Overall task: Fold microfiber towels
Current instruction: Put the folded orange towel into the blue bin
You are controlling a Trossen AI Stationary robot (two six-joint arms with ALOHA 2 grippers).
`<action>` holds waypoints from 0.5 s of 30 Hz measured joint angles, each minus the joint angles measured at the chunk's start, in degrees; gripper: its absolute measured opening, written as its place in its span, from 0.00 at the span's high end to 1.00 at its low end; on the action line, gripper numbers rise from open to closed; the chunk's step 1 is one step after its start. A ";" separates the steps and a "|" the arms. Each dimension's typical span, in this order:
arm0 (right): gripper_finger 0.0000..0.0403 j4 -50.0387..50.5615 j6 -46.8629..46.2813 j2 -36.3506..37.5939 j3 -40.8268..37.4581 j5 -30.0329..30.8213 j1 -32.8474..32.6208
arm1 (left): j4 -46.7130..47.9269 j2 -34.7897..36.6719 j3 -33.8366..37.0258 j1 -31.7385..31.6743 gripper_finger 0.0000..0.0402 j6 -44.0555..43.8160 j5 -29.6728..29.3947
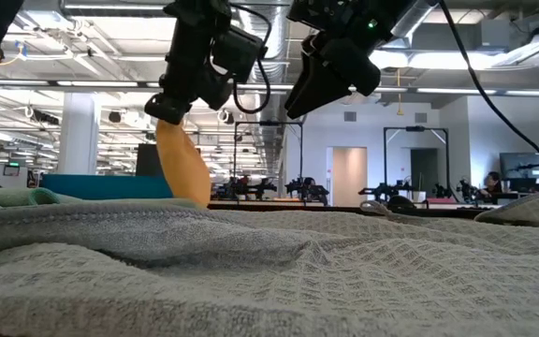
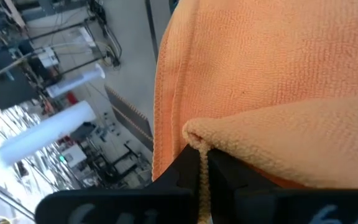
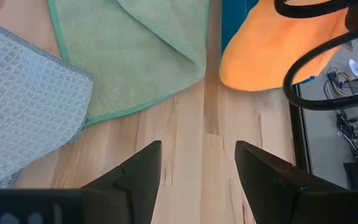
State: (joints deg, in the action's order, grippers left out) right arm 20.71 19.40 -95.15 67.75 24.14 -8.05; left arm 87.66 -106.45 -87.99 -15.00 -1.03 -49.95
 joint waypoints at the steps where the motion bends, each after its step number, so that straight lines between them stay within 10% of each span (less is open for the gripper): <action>1: 0.44 0.00 -0.02 0.00 0.00 0.00 0.00 | -0.01 0.00 -0.02 -0.20 1.00 0.01 -0.04; 15: 0.44 -0.16 -0.02 -0.02 0.00 -0.02 0.00 | 0.42 6.92 -0.02 -5.01 1.00 -1.19 -9.27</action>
State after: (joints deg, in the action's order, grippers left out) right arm 20.56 19.38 -95.18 67.75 24.12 -8.05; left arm 88.07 -99.53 -88.01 -20.01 -2.22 -59.22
